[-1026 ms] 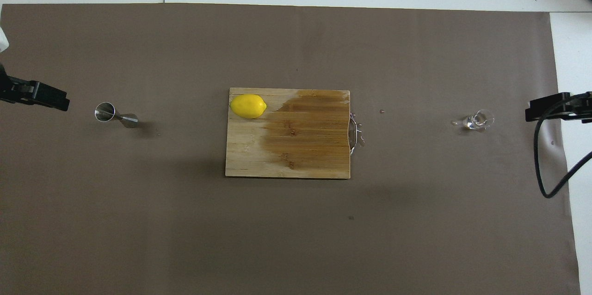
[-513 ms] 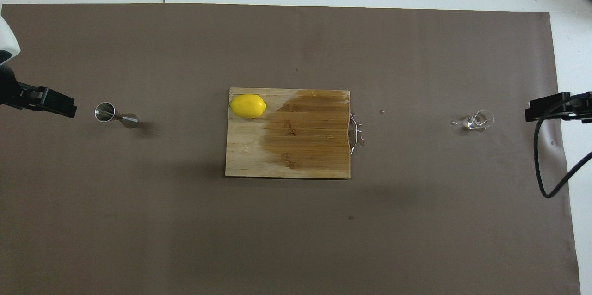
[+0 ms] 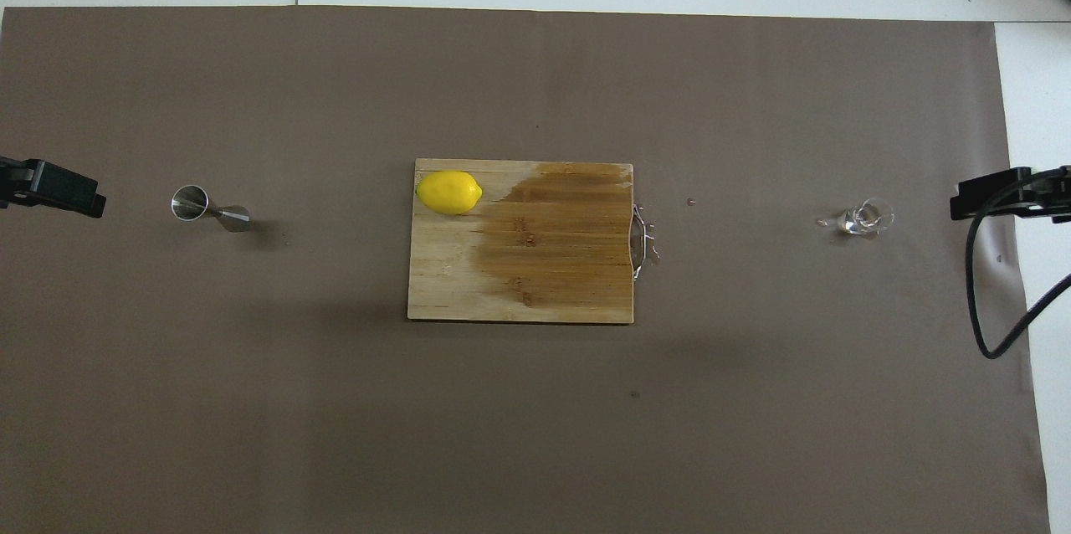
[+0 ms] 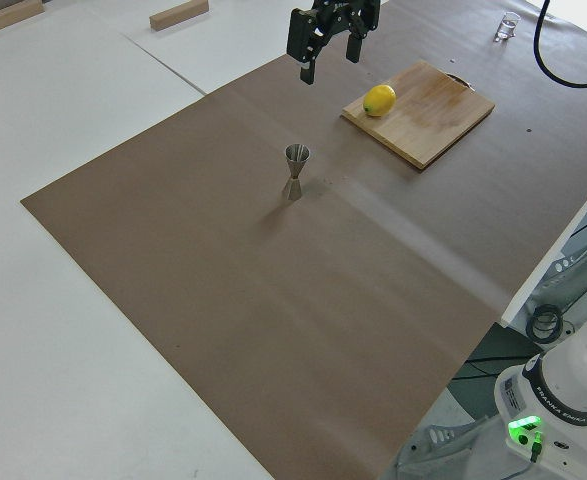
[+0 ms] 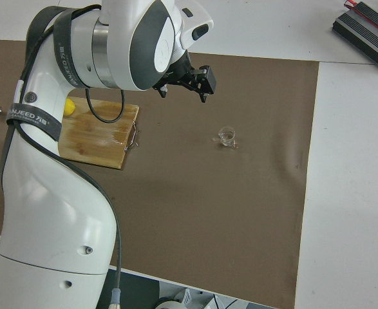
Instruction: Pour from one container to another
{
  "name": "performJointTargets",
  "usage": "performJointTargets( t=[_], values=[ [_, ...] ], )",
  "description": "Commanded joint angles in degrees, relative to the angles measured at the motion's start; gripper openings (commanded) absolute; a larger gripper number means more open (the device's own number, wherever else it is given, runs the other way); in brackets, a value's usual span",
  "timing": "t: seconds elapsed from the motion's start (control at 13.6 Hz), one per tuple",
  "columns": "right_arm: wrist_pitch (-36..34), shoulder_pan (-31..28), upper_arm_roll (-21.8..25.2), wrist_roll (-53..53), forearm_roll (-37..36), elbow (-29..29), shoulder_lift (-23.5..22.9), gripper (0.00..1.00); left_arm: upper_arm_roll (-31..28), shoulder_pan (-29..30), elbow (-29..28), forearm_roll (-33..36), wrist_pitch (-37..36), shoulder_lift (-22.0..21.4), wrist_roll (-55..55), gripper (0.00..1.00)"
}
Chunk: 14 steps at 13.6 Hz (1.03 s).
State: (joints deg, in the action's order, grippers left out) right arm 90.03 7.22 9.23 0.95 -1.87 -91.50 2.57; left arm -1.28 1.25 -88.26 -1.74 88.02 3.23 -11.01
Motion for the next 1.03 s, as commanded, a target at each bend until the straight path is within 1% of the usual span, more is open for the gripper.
performJointTargets(
  t=[0.0,0.07,0.22,0.37,0.51,0.59,0.66,0.81,0.95],
  values=[
    [-0.56,-0.27,-0.52,-0.51,-0.59,-0.7,1.03,1.0,-0.03,2.17,-0.86,-6.31,-2.4,-1.3,2.21,1.0],
    [-0.56,-0.27,-0.52,-0.51,-0.59,-0.7,1.03,1.0,0.05,3.83,-0.86,-10.0,-4.42,-1.21,5.44,1.0],
    [-0.56,-0.27,-0.52,-0.51,-0.59,-0.7,1.03,1.0,-0.12,5.07,0.1,-16.08,-8.89,-0.51,18.5,1.0],
    [-0.56,-0.27,-0.52,-0.51,-0.59,-0.7,1.03,1.0,-0.21,6.3,5.35,-23.44,-14.61,2.9,31.69,1.0],
    [-0.56,-0.27,-0.52,-0.51,-0.59,-0.7,1.03,1.0,-0.12,8.41,7.04,-31.62,-17.26,5.1,44.08,1.0],
    [-0.56,-0.27,-0.52,-0.51,-0.59,-0.7,1.03,1.0,-0.03,9.55,7.22,-34.79,-17.88,5.99,48.84,1.0],
    [-0.56,-0.27,-0.52,-0.51,-0.59,-0.7,1.03,1.0,-0.12,10.43,7.66,-37.52,-20.06,7.3,52.72,1.0],
    [-0.56,-0.27,-0.52,-0.51,-0.59,-0.7,1.12,1.0,-0.12,11.75,10.38,-42.36,-24.72,10.64,60.54,1.0],
    [-0.56,-0.27,-0.52,-0.51,-0.59,-0.7,1.12,1.0,-0.12,12.63,10.92,-46.67,-25.35,12.67,66.36,1.0]
  ],
)
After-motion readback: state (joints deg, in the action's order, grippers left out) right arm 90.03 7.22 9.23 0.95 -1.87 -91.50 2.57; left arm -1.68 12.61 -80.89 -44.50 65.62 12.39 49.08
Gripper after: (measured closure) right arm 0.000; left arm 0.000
